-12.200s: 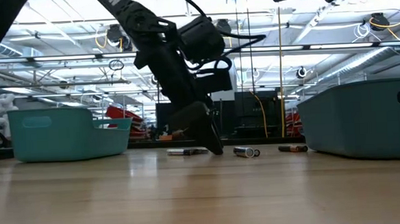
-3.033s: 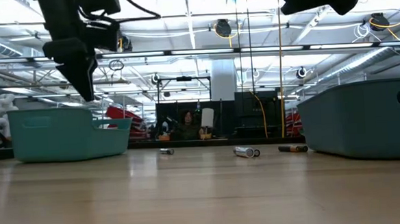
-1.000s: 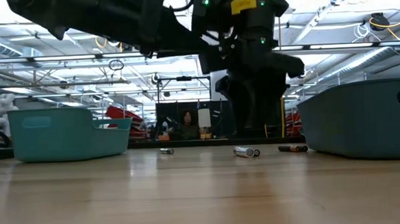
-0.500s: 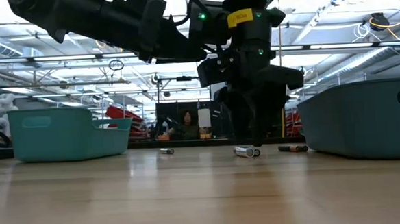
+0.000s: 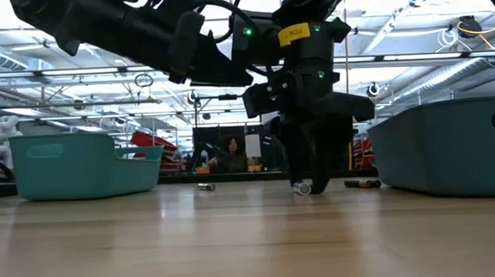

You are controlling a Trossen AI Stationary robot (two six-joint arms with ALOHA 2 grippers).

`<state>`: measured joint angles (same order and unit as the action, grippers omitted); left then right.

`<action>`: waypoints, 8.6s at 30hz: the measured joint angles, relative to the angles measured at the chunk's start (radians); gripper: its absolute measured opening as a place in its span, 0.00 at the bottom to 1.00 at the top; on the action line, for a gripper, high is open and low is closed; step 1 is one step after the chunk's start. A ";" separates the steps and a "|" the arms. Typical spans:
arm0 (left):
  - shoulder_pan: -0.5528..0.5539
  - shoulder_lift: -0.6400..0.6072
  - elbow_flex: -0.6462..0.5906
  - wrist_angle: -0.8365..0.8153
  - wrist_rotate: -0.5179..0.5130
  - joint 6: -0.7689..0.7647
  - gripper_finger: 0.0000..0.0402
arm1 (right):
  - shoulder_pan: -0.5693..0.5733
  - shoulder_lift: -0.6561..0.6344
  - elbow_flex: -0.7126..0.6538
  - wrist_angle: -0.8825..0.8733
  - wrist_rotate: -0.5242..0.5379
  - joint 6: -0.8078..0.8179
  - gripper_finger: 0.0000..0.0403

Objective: Sort batteries
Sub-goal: Put the black battery into the blue bin

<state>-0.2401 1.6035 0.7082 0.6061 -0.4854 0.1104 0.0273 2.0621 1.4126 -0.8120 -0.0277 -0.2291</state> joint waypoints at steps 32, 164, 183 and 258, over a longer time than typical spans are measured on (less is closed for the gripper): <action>-0.001 -0.002 0.001 -0.007 -0.004 0.000 0.42 | -0.006 -0.006 -0.010 -0.050 0.036 0.038 0.40; -0.219 -0.329 -0.146 -0.589 -0.307 -0.287 0.42 | -0.019 0.018 0.127 -0.408 0.138 -0.180 0.43; -0.219 -0.329 -0.146 -0.588 -0.304 -0.283 0.42 | 0.038 0.019 0.082 -0.464 0.229 -0.132 0.42; -0.218 -0.329 -0.146 -0.581 -0.255 -0.307 0.42 | 0.159 -0.490 -0.110 -0.646 0.022 0.867 0.28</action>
<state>-0.4583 1.2747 0.5625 0.0247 -0.7405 -0.1970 0.1861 1.5723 1.3031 -1.4580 -0.0057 0.6378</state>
